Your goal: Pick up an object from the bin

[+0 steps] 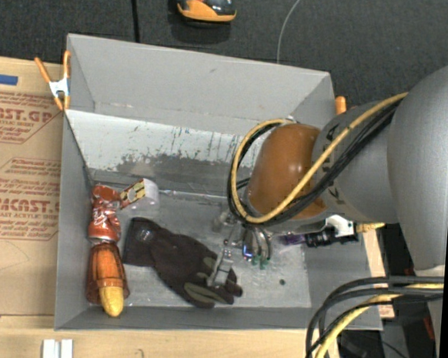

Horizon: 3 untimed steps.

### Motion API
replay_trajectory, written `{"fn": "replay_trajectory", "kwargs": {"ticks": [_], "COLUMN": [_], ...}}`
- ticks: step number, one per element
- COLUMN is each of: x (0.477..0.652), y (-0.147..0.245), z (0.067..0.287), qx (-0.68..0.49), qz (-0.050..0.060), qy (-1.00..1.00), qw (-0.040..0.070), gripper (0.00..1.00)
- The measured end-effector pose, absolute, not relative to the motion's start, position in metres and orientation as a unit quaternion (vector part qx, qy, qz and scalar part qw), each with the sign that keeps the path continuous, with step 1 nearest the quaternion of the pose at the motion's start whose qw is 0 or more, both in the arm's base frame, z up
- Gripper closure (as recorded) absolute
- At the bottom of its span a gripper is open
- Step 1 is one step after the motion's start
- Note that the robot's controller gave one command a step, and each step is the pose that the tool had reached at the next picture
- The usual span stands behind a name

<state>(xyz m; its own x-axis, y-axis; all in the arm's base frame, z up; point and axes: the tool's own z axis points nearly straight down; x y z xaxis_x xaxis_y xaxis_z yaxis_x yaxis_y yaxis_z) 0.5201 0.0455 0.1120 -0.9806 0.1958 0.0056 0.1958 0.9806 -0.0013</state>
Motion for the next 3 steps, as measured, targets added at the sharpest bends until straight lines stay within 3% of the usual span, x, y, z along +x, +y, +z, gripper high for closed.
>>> {"fn": "replay_trajectory", "kwargs": {"ticks": [1,2,3], "x": [0.491,0.491,0.502], "y": [0.069,0.069,0.078], "z": [0.092,0.092,0.247], "qx": [-0.060,-0.060,-0.054], "qz": [0.000,0.000,0.000], "qy": [-0.998,-0.998,-0.999], "qw": [0.001,0.001,-0.001], "gripper": [1.00,1.00,1.00]}}
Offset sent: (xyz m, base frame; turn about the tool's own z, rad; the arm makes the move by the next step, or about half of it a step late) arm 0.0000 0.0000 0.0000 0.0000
